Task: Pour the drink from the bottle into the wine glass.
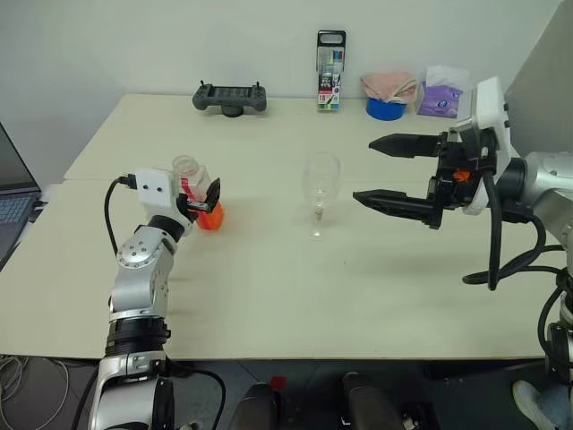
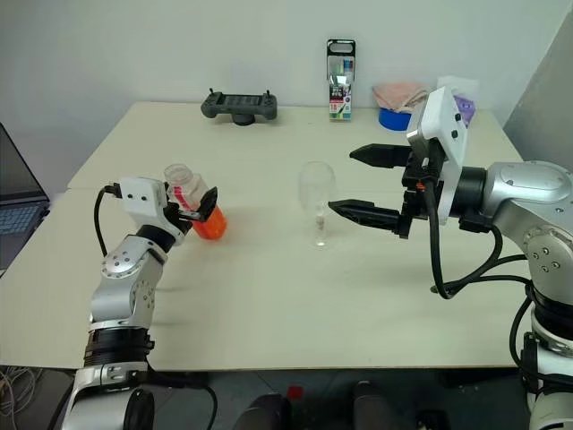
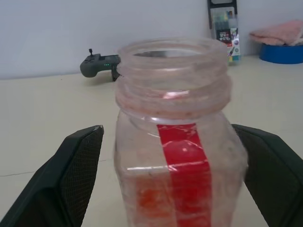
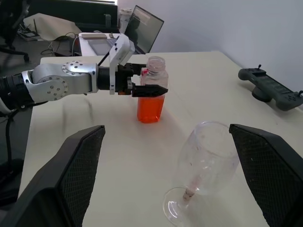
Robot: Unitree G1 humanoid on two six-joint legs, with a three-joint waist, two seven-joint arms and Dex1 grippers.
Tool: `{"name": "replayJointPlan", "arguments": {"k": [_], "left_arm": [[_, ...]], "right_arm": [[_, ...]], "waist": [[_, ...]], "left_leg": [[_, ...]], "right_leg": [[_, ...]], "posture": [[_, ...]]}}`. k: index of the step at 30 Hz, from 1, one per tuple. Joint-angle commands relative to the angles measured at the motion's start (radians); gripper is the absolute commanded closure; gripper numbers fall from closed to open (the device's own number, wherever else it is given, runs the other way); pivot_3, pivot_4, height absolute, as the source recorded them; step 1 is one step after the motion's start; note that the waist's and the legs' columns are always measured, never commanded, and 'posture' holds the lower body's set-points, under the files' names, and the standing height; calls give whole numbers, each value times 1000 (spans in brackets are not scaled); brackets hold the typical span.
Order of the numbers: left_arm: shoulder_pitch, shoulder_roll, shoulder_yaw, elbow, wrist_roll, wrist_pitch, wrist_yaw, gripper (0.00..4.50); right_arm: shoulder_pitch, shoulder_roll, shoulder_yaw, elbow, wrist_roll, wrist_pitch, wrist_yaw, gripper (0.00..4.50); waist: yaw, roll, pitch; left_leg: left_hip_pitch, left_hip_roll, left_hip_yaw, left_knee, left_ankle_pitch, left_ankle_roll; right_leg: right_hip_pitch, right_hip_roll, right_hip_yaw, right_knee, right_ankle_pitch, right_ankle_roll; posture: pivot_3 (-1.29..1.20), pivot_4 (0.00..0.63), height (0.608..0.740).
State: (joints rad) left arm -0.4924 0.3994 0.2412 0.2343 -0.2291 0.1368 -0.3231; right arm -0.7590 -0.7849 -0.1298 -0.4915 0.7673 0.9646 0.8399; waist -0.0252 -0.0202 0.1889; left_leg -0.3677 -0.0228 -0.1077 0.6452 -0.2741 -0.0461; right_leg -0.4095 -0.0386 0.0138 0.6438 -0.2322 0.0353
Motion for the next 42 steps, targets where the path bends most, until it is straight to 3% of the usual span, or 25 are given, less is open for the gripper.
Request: {"name": "replayJointPlan", "arguments": {"k": [1, 9, 14, 17, 21, 30, 42], "left_arm": [[-15, 5, -1, -14, 11, -39, 2, 392], [-47, 11, 1, 32, -3, -77, -44, 2495], [-154, 52, -31, 71, 1, -79, -132, 2550], [-271, 119, -159, 148, 107, -233, -293, 2551], [-386, 126, -213, 291, 151, -376, -357, 2554], [-607, 108, -338, 652, 313, -748, -381, 2571], [-780, 47, -407, 878, 448, -949, -301, 2577]], "right_arm": [[3, -20, -11, -34, 7, -18, -14, 0], [50, -7, -43, -40, -17, -8, -115, 0], [168, 62, -112, -51, -79, -57, -277, 0], [342, 154, -115, -188, -88, -77, -376, 0], [437, 175, -90, -267, -91, -93, -404, 0], [505, 188, -130, -325, -37, -115, -429, 0], [518, 163, -115, -324, -48, -137, -451, 0]], "waist": [[-1, 0, 0], [1, 0, 0], [2, -2, 1], [10, -5, -1], [20, -4, -1], [17, -4, -1], [15, -4, 0]], "left_leg": [[0, 0, 0, 0, 0, 0], [0, 0, 0, 0, 0, 0], [-2, 0, -1, 1, 0, 0], [-5, 0, -2, 1, 0, 0], [-14, -2, 0, 2, 3, -5], [-14, -1, 0, 2, 1, -1], [-14, -2, 0, 3, 1, 0]], "right_leg": [[0, 0, 0, 0, 0, 0], [0, 0, 0, 0, 0, 0], [-1, 0, -1, 1, 0, 0], [-4, 1, -2, 1, 2, -2], [-13, -1, 0, 2, 3, -2], [-13, 1, 0, 2, 3, 0], [-13, 1, 0, 4, 3, 0]], "posture": [[0, 150, 740], [0, 150, 740], [0, 150, 740], [0, 150, 740], [0, 150, 740], [0, 150, 740], [0, 150, 740]]}}
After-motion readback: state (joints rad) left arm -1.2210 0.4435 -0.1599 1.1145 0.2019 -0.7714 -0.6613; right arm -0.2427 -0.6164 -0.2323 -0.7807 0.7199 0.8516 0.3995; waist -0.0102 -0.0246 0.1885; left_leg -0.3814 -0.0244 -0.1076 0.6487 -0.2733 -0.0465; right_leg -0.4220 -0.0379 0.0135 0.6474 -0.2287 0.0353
